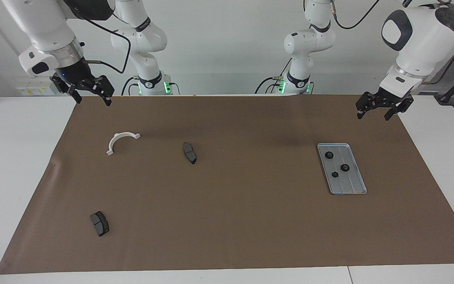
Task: Place bearing gear from tray to pile
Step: 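Reach the left gripper over the metal tray toward a black gear, then lower the left gripper onto a black gear and close it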
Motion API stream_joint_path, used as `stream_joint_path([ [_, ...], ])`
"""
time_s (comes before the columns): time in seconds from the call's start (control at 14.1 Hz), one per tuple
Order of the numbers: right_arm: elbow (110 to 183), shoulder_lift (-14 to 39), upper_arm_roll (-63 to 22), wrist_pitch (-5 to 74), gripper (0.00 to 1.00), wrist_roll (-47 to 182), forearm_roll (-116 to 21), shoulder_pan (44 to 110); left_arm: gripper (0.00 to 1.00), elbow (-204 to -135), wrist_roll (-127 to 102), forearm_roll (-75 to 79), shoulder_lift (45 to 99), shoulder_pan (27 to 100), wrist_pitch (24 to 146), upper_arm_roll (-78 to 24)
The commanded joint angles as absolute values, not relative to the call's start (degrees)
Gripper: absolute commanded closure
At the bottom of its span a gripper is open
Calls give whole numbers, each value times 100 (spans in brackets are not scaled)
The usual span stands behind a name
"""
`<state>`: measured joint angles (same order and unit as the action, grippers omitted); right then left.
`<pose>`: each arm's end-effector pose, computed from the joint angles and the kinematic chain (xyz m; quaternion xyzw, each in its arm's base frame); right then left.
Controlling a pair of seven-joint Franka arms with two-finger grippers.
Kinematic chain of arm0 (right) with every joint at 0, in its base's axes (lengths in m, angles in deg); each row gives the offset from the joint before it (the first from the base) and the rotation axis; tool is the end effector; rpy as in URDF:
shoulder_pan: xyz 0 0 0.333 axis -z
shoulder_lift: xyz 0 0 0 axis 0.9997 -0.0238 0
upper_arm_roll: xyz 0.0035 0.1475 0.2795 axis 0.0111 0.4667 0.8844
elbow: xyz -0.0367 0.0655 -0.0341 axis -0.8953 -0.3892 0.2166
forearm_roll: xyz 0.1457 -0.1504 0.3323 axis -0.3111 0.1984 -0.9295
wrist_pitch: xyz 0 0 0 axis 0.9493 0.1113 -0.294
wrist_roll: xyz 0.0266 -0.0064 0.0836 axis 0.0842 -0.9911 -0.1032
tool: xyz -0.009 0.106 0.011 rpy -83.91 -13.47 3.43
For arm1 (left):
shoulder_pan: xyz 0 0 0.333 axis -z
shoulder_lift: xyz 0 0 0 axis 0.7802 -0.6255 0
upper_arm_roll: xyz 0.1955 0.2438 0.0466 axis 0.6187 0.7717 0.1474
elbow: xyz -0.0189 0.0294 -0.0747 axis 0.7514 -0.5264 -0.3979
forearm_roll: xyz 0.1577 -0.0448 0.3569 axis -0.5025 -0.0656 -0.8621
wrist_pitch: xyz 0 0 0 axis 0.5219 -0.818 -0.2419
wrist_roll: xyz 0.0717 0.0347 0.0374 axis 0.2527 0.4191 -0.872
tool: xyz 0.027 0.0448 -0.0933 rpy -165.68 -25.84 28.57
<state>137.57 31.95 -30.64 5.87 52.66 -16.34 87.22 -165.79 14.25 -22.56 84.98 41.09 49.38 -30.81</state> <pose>0.5283 -0.0165 0.6228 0.9973 -0.0712 -0.0173 0.0036 0.5455 0.0269 0.5516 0.9973 -0.0734 0.0097 0.0006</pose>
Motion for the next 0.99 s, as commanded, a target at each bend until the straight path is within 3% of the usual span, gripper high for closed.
stream_joint_path([
  [0.0,13823,3292,-3046,562,0,5162,-1591,8705,0,-16737,1392,-2164,8242,4099,5450,-3102],
  [0.5,13823,3292,-3046,562,0,5162,-1591,8705,0,-17246,1164,-1954,7468,4292,7427,-3110],
  [0.92,13823,3292,-3046,562,0,5153,-1591,8705,0,-17238,1005,-1909,6765,4434,8176,-3093],
])
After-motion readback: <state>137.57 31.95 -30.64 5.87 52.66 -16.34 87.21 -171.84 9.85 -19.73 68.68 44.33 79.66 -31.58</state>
